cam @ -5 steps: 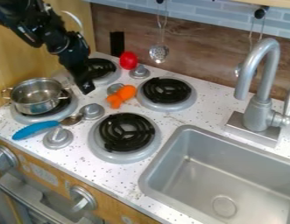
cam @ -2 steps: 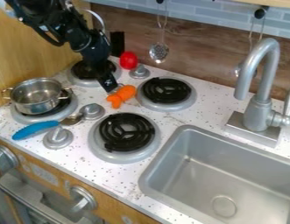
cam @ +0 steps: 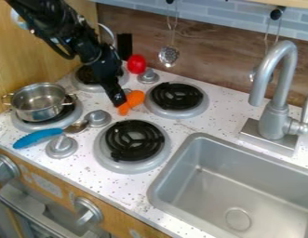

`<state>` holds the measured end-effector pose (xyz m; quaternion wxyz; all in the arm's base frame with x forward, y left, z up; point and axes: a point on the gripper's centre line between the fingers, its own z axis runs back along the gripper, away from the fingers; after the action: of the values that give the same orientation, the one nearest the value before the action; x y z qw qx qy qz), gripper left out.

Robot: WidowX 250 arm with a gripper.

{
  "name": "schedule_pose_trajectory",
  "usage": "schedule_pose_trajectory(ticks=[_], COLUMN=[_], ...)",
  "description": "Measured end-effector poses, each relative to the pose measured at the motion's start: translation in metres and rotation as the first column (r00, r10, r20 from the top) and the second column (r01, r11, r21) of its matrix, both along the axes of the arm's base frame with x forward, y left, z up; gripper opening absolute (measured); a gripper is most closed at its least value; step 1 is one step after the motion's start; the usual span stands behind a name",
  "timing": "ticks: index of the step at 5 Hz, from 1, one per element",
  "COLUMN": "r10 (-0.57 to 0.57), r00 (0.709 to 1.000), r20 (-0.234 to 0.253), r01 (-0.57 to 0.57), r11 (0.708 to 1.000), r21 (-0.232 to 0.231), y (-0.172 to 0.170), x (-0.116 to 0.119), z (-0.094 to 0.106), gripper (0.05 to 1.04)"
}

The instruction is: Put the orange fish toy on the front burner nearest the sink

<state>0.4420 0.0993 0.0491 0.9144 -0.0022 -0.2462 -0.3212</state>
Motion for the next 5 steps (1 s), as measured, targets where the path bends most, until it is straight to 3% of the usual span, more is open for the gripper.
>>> schedule_pose_trajectory(ticks=[1, 2, 3, 4, 5], r10=[-0.001, 0.001, 0.018, 0.037, 0.043], r00=[1.0, 1.0, 1.0, 0.999, 0.998], r20=[-0.027, -0.023, 0.008, 0.032, 0.044], r01=[0.0, -0.001, -0.018, -0.037, -0.043], r11=[1.0, 1.0, 1.0, 0.999, 0.999], r21=[-0.016, -0.025, -0.014, -0.009, -0.002], y=[0.0, -0.001, 0.0, 0.0, -0.001], x=[0.002, 0.003, 0.003, 0.001, -0.001], z=[-0.011, -0.014, -0.021, -0.023, -0.024], gripper=[0.969, 0.764, 0.462, 0.245, 0.15])
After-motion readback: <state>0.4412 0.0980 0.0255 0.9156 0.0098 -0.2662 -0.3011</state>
